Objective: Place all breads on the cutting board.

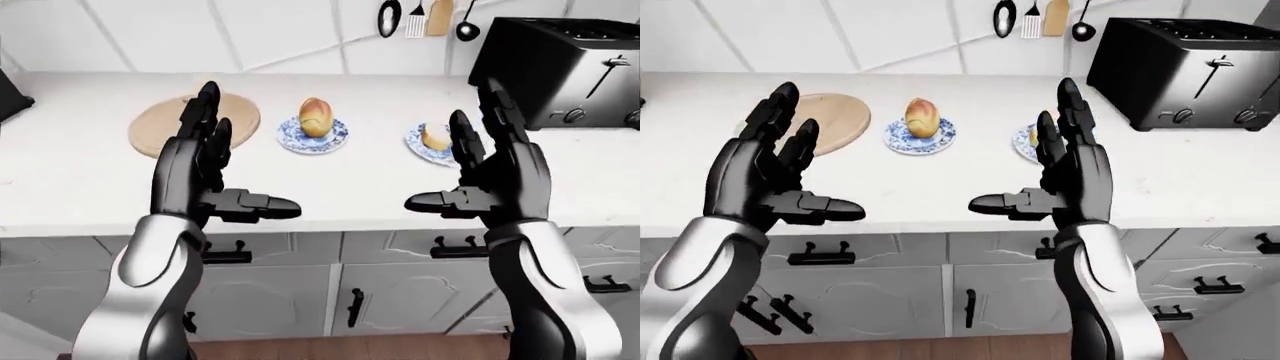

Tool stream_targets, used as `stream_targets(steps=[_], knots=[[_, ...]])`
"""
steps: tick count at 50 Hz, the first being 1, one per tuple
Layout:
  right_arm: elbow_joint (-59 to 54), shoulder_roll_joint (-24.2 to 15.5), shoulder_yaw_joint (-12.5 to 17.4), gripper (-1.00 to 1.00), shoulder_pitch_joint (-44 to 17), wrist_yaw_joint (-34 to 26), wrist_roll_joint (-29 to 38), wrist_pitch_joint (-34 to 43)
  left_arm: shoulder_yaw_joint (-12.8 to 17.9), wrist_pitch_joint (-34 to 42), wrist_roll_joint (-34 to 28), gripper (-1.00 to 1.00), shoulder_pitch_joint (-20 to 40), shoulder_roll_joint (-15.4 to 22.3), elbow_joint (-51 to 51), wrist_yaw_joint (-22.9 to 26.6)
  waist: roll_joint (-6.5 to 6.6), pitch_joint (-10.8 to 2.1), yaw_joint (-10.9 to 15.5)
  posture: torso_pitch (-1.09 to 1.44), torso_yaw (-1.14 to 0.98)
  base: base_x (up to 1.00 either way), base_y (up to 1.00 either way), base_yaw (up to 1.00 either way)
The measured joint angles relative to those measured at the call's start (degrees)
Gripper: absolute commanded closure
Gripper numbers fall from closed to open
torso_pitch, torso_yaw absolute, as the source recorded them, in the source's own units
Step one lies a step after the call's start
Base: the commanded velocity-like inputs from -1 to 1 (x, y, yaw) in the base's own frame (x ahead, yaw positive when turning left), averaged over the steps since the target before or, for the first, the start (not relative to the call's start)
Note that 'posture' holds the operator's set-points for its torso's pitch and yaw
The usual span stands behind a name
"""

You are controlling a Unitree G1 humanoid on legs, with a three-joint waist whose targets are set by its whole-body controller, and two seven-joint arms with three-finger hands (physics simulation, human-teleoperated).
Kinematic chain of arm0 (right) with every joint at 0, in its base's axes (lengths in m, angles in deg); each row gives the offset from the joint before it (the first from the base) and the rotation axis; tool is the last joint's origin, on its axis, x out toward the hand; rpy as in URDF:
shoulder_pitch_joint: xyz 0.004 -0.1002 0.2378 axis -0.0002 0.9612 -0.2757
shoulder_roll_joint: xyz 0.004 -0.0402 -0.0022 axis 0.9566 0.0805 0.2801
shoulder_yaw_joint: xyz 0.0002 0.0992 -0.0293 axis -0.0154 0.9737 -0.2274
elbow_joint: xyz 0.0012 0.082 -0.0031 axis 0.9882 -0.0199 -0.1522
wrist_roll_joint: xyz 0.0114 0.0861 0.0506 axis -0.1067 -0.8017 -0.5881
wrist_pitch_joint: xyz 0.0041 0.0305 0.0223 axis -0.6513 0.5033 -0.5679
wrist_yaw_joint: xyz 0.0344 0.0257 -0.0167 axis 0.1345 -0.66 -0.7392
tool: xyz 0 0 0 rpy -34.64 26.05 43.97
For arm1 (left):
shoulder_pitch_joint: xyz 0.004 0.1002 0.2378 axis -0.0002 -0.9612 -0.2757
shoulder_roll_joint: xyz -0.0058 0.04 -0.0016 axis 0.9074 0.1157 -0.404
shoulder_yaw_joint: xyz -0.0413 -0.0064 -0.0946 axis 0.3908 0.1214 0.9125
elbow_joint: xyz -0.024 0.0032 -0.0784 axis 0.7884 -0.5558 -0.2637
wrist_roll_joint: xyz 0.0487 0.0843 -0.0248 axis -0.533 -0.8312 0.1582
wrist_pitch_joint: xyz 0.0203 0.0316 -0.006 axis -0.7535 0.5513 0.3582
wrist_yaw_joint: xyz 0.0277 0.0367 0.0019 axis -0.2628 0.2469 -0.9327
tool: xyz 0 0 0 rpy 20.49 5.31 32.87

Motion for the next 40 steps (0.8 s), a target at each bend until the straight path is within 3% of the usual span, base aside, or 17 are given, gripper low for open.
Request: stream_targets(steps=[4,10,16,17,18,19,22,24,27,29,31,33,40], knots=[[-0.6,-0.3,-0.2,-1.0,-0.1,0.1,0.0,0.8,0.3,0.2,-0.1,-1.0,0.2,0.0,-0.6,0.0,-3.52,-0.32,-0.5,0.0,0.0,0.0,-0.24,0.0],[-1.5,-0.2,0.5,-1.0,0.4,0.4,1.4,0.2,-0.8,0.2,0.6,-1.0,-0.1,-0.2,-0.9,0.7,-1.4,1.19,-1.4,0.0,0.0,0.0,-0.07,0.0],[-0.5,-0.2,0.3,-1.0,-0.2,0.6,1.3,1.3,-0.2,-0.2,0.9,-1.0,0.5,0.0,-0.1,0.7,3.86,1.1,-1.8,0.0,0.0,0.0,-0.27,0.0],[-0.1,0.0,0.0,-1.0,-0.5,0.5,1.3,1.3,0.1,-0.2,0.9,-1.0,0.5,0.3,0.0,0.7,3.87,1.35,-1.5,0.0,0.0,0.0,-0.33,0.0],[-0.1,0.3,-0.5,-1.0,-0.4,0.4,1.1,1.4,0.5,-0.1,0.8,-1.0,0.3,0.4,-0.2,0.5,3.04,1.65,-0.9,0.0,0.0,0.0,-0.33,0.0],[-0.3,0.4,-1.0,-1.0,-0.3,0.2,0.9,1.6,0.8,0.1,0.7,-1.0,-0.1,0.3,-0.5,0.3,2.99,1.68,-0.6,0.0,0.0,0.0,-0.33,0.0],[-1.2,0.3,-1.2,-1.0,-0.2,-0.3,0.6,1.6,1.0,0.7,0.3,-1.0,-0.4,0.3,-1.5,-0.1,3.25,0.45,-0.3,0.0,0.0,0.0,-0.33,0.0],[-0.9,0.1,-0.5,-1.0,-0.3,-0.4,0.7,1.2,0.8,0.5,0.4,-1.0,0.1,0.4,-1.0,-0.2,2.5,0.08,-0.4,0.0,0.0,0.0,-0.33,0.0],[0.1,0.1,0.1,-1.0,-0.4,-0.1,0.7,0.7,1.0,0.0,0.9,-1.0,0.5,0.6,0.1,-0.1,0.41,0.65,-0.1,0.0,0.0,0.0,-0.22,0.0],[0.7,-0.2,0.3,-1.0,-0.7,0.1,0.7,0.3,1.1,0.1,1.0,-1.0,1.3,0.7,0.5,-0.2,-2.22,1.03,0.2,0.0,0.0,0.0,0.0,0.0],[0.0,-0.5,0.9,-1.0,-0.3,0.2,0.9,0.1,0.2,0.2,1.4,-1.0,0.7,0.0,0.6,-0.2,-1.59,2.23,-0.7,0.0,0.0,0.0,0.0,0.0],[-1.1,-0.6,1.4,-1.0,0.2,0.7,1.1,0.8,-0.5,1.3,2.1,-1.0,0.5,0.1,-0.1,0.1,-0.75,2.55,-1.1,0.0,0.0,0.04,0.0,0.0],[-0.6,-0.7,1.1,-1.0,-0.2,0.8,1.2,0.8,0.2,1.0,2.1,-1.0,1.3,0.6,0.6,-0.3,3.25,1.54,-1.5,0.0,0.0,0.12,-0.01,0.0]])
